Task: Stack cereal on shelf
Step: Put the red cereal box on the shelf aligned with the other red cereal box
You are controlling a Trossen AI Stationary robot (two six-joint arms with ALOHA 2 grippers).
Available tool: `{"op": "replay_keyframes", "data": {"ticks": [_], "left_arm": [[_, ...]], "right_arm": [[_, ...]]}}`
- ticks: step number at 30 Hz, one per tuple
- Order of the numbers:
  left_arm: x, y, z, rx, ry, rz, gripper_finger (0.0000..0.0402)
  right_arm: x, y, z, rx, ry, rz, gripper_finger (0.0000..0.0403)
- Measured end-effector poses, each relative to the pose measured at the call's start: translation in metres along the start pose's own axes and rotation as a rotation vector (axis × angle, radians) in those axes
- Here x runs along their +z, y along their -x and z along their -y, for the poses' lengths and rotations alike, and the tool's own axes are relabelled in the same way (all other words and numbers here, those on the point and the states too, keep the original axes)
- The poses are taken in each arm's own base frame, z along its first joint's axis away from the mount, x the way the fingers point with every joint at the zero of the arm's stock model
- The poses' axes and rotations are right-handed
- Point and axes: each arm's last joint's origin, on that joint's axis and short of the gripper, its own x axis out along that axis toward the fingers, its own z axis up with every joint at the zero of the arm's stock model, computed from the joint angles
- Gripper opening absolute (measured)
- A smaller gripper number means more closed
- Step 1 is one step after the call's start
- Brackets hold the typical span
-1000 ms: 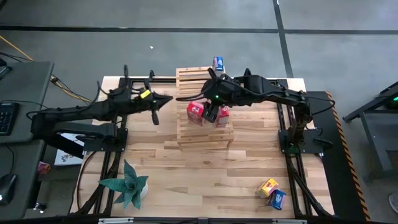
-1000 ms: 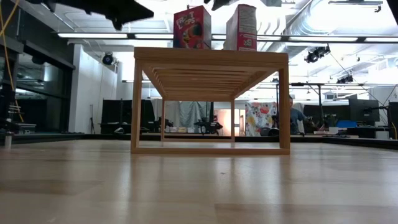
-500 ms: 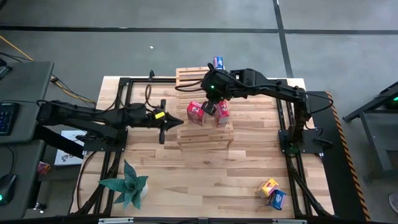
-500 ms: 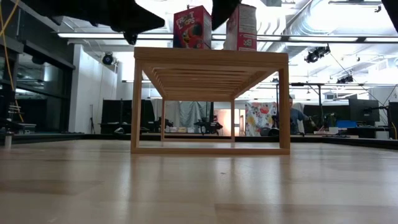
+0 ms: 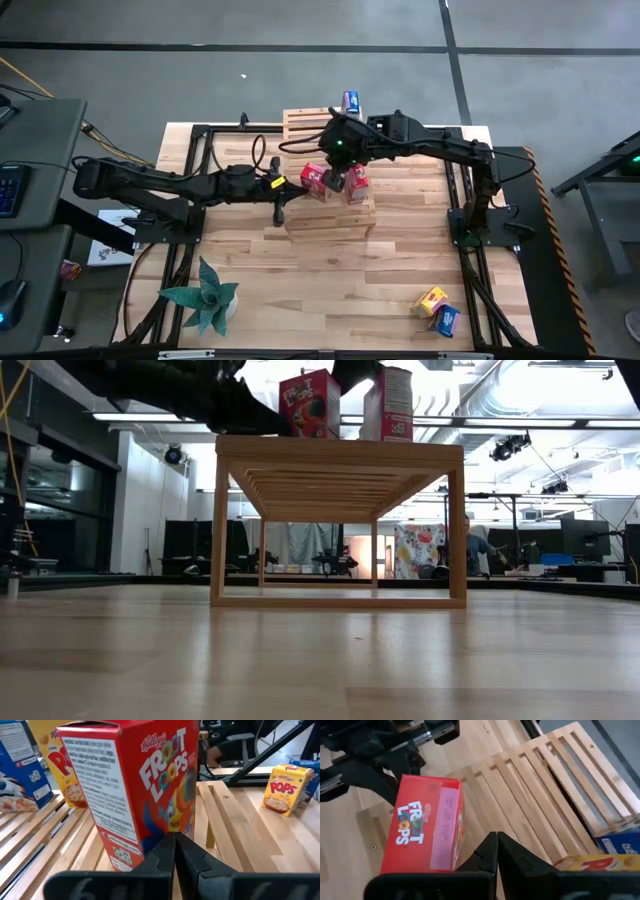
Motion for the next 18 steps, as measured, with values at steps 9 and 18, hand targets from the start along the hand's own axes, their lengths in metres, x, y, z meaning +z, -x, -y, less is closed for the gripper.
{"op": "replay_keyframes", "data": {"ticks": [9, 18], "left_arm": [[0.0, 0.0, -0.004, 0.028, -0.035, -0.004, 0.0], [-0.002, -0.001, -0.018, 0.055, -0.039, -0.009, 0.0]], "right_arm": [[-0.005, 0.003, -0.017, 0.074, -0.009, -0.031, 0.0], [-0.01, 0.008, -0.036, 0.083, 0.029, -0.028, 0.0]]}}
